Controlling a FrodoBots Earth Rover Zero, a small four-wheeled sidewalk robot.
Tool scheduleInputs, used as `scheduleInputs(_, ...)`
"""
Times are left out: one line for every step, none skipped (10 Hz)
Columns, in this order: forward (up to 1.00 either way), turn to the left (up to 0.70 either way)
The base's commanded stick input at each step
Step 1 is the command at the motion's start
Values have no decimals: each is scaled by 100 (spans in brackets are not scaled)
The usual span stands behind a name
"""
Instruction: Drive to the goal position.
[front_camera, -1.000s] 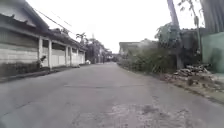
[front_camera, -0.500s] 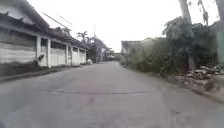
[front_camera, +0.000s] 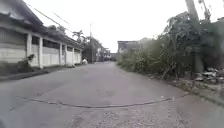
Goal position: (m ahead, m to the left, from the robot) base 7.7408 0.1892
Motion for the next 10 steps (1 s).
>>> scheduleInputs(100,-39)
scheduleInputs(100,-39)
scheduleInputs(100,-2)
scheduleInputs(100,1)
scheduleInputs(100,1)
scheduleInputs(100,1)
scheduleInputs(100,1)
scheduleInputs(100,1)
scheduleInputs(100,1)
scheduleInputs(100,1)
